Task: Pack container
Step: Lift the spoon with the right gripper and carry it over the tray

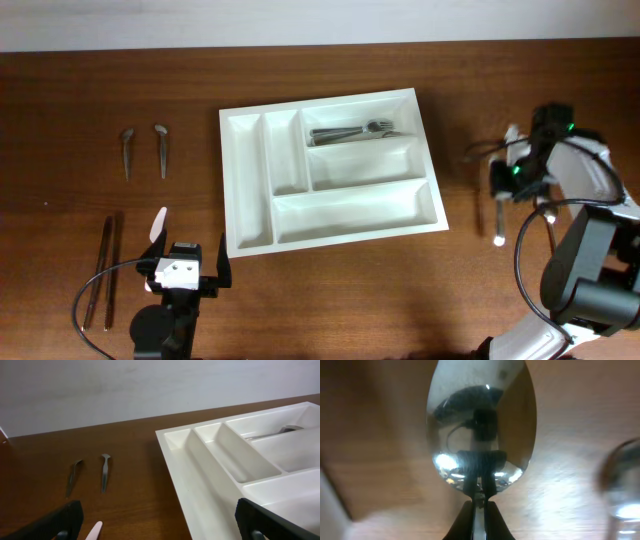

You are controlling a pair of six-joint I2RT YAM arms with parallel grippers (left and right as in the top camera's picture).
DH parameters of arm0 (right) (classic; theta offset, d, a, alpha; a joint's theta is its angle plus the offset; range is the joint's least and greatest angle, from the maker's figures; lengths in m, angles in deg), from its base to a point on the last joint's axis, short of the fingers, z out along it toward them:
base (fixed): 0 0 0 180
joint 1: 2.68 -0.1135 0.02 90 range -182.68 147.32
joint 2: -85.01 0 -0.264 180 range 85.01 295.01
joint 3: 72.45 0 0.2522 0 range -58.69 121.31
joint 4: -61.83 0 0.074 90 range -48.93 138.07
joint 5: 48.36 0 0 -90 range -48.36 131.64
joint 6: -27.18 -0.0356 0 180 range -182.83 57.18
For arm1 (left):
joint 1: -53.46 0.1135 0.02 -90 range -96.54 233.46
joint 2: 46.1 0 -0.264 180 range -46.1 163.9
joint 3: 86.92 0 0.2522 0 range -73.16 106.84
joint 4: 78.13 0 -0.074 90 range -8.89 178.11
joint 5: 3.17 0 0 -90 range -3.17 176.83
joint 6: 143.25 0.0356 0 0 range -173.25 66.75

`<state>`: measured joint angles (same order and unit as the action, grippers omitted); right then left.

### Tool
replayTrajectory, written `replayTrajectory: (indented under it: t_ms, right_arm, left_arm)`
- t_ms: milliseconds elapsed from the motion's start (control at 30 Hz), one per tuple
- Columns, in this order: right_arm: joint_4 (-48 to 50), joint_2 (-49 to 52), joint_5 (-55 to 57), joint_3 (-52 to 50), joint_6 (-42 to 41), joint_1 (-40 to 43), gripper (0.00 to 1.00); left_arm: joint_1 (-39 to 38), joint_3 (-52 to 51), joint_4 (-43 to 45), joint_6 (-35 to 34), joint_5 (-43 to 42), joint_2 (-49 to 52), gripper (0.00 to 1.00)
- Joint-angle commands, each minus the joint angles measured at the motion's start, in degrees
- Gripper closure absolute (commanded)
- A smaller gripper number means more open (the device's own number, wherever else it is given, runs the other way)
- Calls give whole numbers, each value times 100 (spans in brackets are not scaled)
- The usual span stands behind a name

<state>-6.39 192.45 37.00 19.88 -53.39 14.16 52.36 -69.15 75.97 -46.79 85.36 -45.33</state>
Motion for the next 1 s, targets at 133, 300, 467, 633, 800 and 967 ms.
replayTrajectory:
  t_ms: [133, 300, 467, 633, 800, 967]
  right_arm:
    - [-420, -24, -101, 1582, -669, -68, 96]
    - [-398, -24, -474, 2251, -2065, -310, 96]
    - [85, -24, -741, 2376, -3379, -813, 96]
    - [442, -24, -623, 2376, -4376, -1473, 96]
    - [411, -24, -236, 2354, -6352, -1971, 96]
    - [212, -22, -238, 2262, -8336, -2216, 96]
  left_arm:
    - [26, -39, 22, 92, -22, -42, 1]
    - [26, -39, 22, 92, -24, -42, 1]
    - [26, -39, 20, 92, -22, -42, 1]
    - [26, -39, 20, 92, -22, -42, 1]
    - [26, -39, 20, 92, -22, -42, 1]
    - [26, -39, 20, 92, -22, -42, 1]
